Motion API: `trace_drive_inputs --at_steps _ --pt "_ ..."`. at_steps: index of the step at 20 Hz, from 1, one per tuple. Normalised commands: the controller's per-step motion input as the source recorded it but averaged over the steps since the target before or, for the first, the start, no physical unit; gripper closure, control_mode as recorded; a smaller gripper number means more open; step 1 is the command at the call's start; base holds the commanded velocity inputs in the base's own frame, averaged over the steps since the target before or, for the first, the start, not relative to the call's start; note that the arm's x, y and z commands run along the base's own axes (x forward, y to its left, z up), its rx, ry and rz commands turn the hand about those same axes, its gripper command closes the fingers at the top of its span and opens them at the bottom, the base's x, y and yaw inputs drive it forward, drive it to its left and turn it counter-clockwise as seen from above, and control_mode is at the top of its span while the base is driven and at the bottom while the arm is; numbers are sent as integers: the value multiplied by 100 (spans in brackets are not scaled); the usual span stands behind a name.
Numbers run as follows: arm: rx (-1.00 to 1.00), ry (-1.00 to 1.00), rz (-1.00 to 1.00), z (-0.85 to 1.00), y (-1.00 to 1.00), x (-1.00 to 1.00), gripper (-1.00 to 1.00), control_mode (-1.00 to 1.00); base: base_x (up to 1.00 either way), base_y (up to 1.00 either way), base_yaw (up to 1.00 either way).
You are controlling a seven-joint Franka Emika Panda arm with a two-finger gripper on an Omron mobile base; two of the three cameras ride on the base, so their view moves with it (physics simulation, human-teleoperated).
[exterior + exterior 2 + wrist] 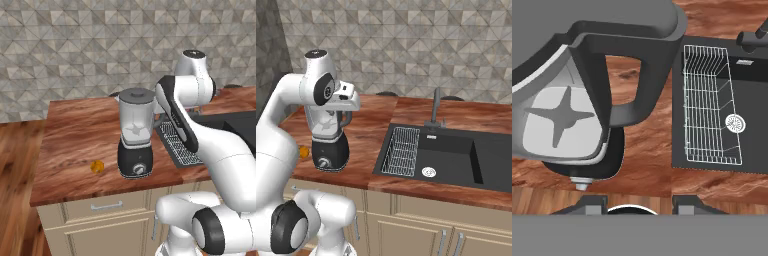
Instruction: Open the blender lid, put the orange in the blender, close the lid, and start the blender.
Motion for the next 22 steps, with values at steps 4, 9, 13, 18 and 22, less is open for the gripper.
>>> trace_drive_inputs --at_steps 4,9,13,18,22 --pt "0 0 0 0 0 -9 -100 -100 0 0 0" --pt "4 -9 -6 18 0 -54 -100 -100 0 0 0" --pt "12 -15 -1 60 0 -76 -100 -100 0 0 0" --pt "7 -9 0 75 5 -53 -100 -100 0 0 0" --pt "0 0 0 65 57 -8 -100 -100 0 0 0"
